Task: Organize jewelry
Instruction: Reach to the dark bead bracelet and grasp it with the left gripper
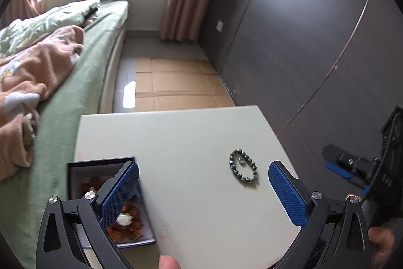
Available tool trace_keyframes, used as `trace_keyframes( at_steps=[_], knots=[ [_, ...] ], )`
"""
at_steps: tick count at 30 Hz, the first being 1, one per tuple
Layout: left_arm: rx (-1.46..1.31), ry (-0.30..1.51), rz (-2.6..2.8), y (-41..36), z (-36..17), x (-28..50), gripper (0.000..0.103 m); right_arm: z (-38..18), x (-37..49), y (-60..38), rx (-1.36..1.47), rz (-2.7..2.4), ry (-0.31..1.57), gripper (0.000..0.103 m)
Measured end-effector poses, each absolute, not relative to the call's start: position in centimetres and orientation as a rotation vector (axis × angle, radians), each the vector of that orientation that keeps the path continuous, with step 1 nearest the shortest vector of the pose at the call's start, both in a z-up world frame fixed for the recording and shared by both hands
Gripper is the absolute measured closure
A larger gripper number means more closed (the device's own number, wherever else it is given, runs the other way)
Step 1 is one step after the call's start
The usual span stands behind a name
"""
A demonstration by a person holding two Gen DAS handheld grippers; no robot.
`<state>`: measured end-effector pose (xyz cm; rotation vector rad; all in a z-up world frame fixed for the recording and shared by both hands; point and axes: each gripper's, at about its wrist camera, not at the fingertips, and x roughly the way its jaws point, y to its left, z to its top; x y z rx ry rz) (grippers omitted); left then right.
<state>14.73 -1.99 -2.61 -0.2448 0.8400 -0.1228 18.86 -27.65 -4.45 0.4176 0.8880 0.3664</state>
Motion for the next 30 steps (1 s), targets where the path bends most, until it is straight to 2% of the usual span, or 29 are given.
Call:
trace_keyframes(
  at_steps=[12, 15, 17, 23, 30],
  knots=[
    [-0.151, 0.894, -0.163, -6.6, -5.7, 18.5, 0.002, -5.1, 20.6, -31.9, 0.420, 0.254, 0.923, 0.000],
    [-0.134, 0.919, -0.183, -7.4, -6.9, 19.3, 0.009, -5.4, 21.1, -32.3, 0.416, 0.247, 0.934, 0.000],
    [-0.119, 0.943, -0.186, -8.0, -8.0, 20.0, 0.022, -5.5, 21.4, -32.7, 0.421, 0.237, 0.942, 0.000],
    [-0.111, 1.031, -0.173, -8.9, -11.1, 21.8, 0.042, -6.3, 22.5, -33.4, 0.453, 0.197, 0.966, 0.000],
    [-0.054, 1.051, -0.170, -10.3, -12.9, 22.7, 0.048, -6.7, 23.7, -33.2, 0.454, 0.178, 0.990, 0.000]
  ],
)
